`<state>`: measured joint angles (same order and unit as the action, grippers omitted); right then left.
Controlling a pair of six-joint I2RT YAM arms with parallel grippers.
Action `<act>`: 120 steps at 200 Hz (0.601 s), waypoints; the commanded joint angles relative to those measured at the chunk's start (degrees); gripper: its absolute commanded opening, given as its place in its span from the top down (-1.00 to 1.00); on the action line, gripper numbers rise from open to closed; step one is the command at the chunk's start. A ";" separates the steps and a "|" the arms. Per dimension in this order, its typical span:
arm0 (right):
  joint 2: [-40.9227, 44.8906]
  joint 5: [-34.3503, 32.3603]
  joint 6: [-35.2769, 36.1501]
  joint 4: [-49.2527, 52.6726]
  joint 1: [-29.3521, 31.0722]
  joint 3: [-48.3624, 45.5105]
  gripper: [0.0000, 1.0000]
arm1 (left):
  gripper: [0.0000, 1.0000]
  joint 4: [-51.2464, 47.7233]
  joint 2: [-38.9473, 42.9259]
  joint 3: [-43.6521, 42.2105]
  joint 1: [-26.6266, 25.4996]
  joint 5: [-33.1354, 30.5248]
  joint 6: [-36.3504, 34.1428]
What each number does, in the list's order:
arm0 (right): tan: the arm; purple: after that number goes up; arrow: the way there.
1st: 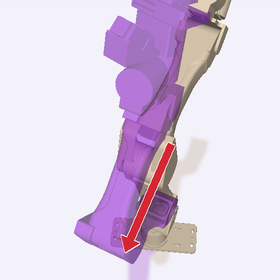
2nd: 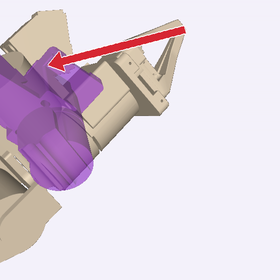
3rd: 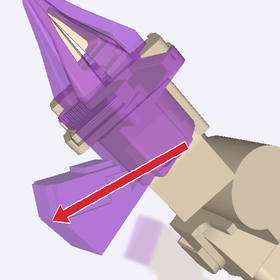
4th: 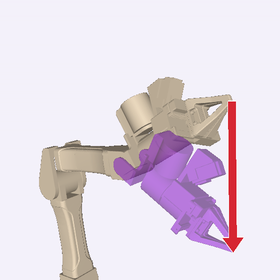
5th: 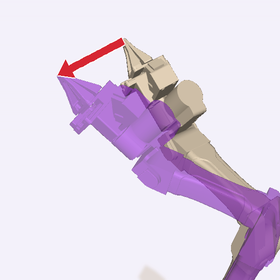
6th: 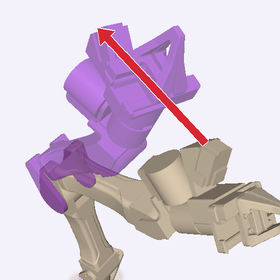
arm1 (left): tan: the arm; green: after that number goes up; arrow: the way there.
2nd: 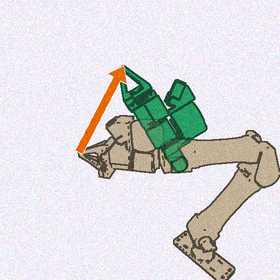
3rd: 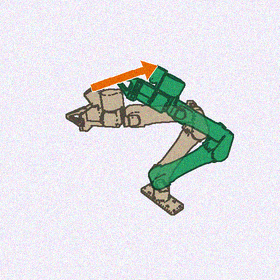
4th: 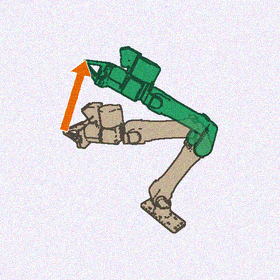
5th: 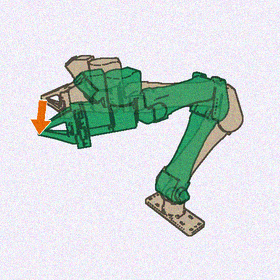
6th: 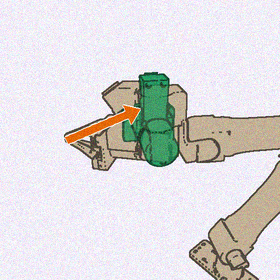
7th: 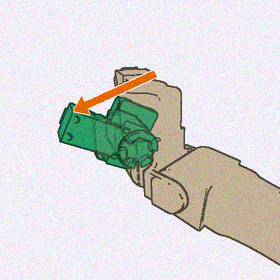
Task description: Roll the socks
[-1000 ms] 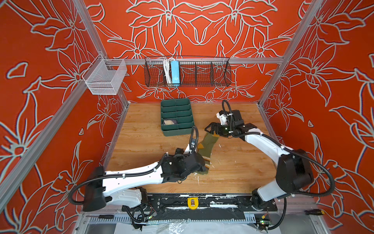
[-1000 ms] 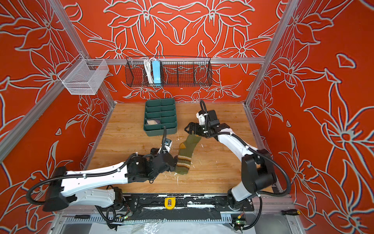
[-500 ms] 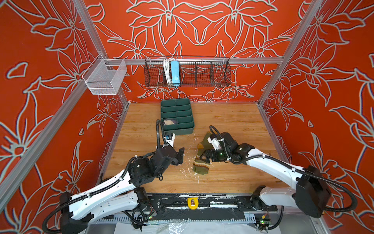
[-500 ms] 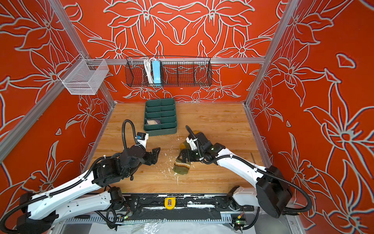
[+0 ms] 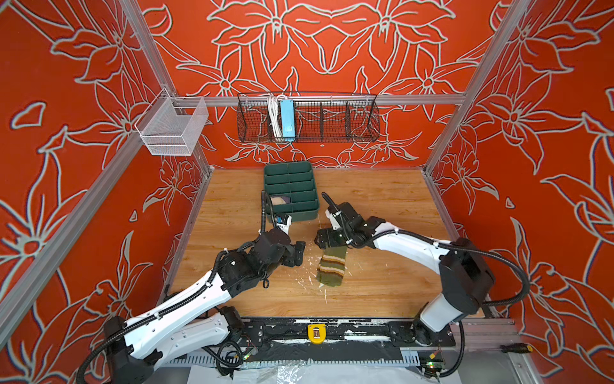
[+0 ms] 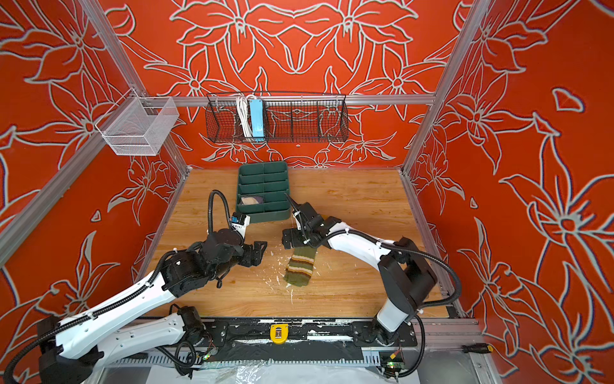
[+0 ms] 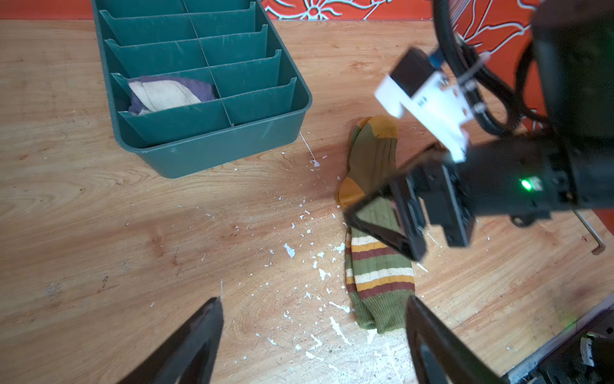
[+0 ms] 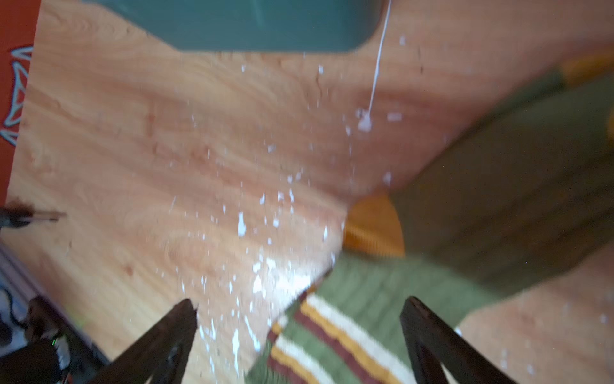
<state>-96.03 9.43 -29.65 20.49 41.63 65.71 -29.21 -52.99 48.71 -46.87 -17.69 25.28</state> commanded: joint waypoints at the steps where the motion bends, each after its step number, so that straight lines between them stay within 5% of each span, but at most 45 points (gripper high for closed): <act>1: -4.64 -0.95 1.29 2.06 0.38 0.26 -0.96 | -0.72 1.37 -0.53 0.65 0.55 0.86 -0.28; 87: -11.64 2.42 1.14 -1.96 4.82 -3.19 -0.96 | -0.74 1.83 -2.46 2.05 1.43 1.17 -1.96; 120: -12.59 4.99 6.21 -0.71 5.40 -5.47 -0.95 | -0.74 1.47 -2.98 3.19 1.69 1.65 -2.41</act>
<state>-105.19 9.56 -26.55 15.18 46.11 64.10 -28.14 -55.66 49.76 -45.69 -16.56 23.57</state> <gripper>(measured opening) 0.974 0.871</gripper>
